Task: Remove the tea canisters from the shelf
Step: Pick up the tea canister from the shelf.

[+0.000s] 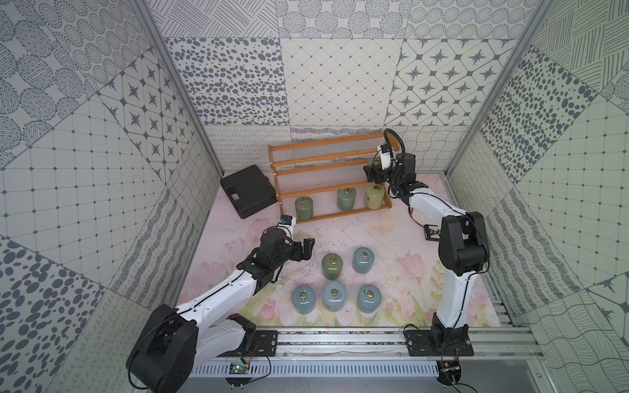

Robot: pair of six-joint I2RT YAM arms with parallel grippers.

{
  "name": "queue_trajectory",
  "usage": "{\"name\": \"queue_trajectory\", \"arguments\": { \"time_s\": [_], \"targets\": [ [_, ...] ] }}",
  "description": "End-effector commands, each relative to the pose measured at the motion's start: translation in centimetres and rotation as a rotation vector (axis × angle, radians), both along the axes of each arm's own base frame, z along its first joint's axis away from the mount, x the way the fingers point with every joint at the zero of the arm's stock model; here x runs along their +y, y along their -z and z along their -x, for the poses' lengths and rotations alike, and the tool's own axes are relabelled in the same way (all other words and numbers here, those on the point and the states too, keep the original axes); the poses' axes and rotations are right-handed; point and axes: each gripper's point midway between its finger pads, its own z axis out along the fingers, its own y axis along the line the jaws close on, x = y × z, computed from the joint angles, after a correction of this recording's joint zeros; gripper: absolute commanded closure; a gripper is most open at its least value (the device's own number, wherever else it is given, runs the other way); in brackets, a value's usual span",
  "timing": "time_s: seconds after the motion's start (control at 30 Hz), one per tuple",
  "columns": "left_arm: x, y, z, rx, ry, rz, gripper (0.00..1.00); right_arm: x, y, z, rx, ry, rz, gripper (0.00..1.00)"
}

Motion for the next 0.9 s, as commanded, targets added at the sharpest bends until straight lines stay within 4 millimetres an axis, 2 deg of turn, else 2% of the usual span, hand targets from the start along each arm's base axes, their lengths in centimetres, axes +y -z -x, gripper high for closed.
{"name": "queue_trajectory", "arguments": {
  "time_s": [0.0,0.27,0.4,0.67,0.87],
  "targets": [
    [0.0,-1.1,-0.5,-0.036,-0.024,0.039,0.00,0.0,-1.5,-0.6,-0.047,-0.010,-0.018,0.15],
    [0.3,-1.1,-0.6,-0.035,-0.046,0.040,0.00,1.5,-3.5,1.4,-0.071,-0.093,-0.069,0.24],
    [0.6,-2.2,-0.6,-0.061,-0.066,0.065,0.00,3.1,-4.1,2.9,-0.083,-0.140,-0.078,0.26],
    [2.7,-2.4,-0.1,-0.056,-0.139,-0.010,0.00,7.9,-5.3,6.5,-0.108,-0.251,-0.090,0.27],
    [4.3,-3.7,0.5,-0.084,-0.165,-0.058,0.00,12.1,-6.0,10.0,-0.123,-0.344,-0.114,0.27]
  ]
}}
